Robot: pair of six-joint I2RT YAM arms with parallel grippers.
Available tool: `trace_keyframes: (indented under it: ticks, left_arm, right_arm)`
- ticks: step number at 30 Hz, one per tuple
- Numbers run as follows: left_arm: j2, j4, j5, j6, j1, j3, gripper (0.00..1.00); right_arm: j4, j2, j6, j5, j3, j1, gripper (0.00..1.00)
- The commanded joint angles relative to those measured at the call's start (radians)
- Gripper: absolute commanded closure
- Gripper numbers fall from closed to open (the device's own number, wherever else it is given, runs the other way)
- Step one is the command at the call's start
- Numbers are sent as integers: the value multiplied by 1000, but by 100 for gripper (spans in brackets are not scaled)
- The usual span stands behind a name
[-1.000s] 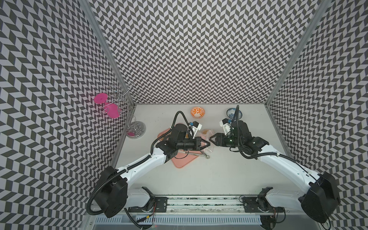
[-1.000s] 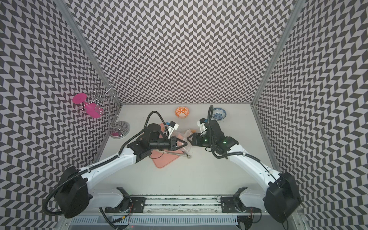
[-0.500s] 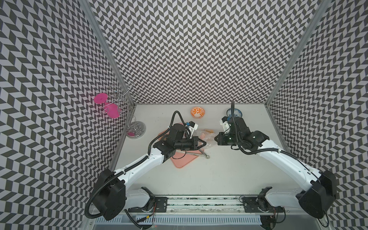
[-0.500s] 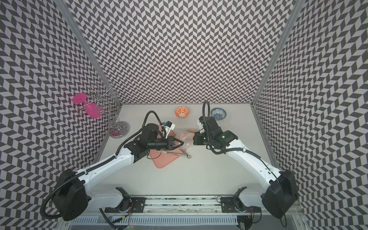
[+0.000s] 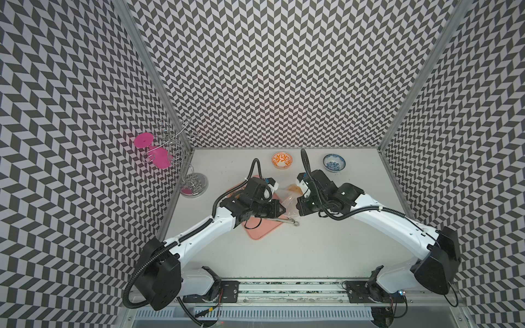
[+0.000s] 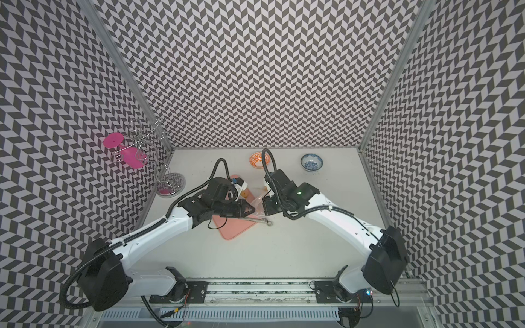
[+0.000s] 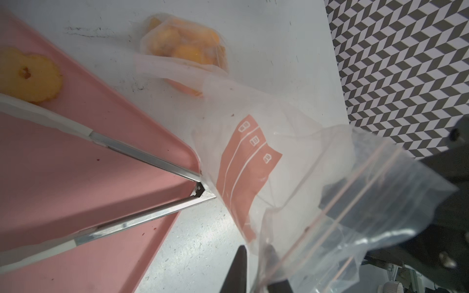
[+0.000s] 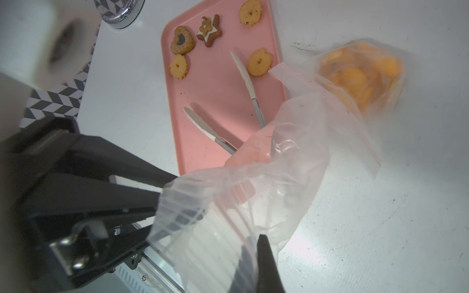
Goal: Put the cookies into a resealable bag to prevent moisture
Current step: Open the ziploc bag at the center of the board.
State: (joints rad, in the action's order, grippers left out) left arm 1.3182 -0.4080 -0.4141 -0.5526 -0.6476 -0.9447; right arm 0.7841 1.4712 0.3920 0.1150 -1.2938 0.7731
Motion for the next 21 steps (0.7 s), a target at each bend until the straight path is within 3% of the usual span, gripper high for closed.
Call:
trace_keyframes:
  ticks: [1,9,21]
  left_arm:
    - [-13,-29,26,41,-15,-41,70]
    - [73,-123,108,135,-20,-210,56]
    - [138,-374,167,250,-27,-288,70]
  right_arm:
    - [-46,32,4,67,-58,15,100]
    - [-15,78,-7,87,-91,39,100]
    - [33,95,-9,-16,-118,41,100]
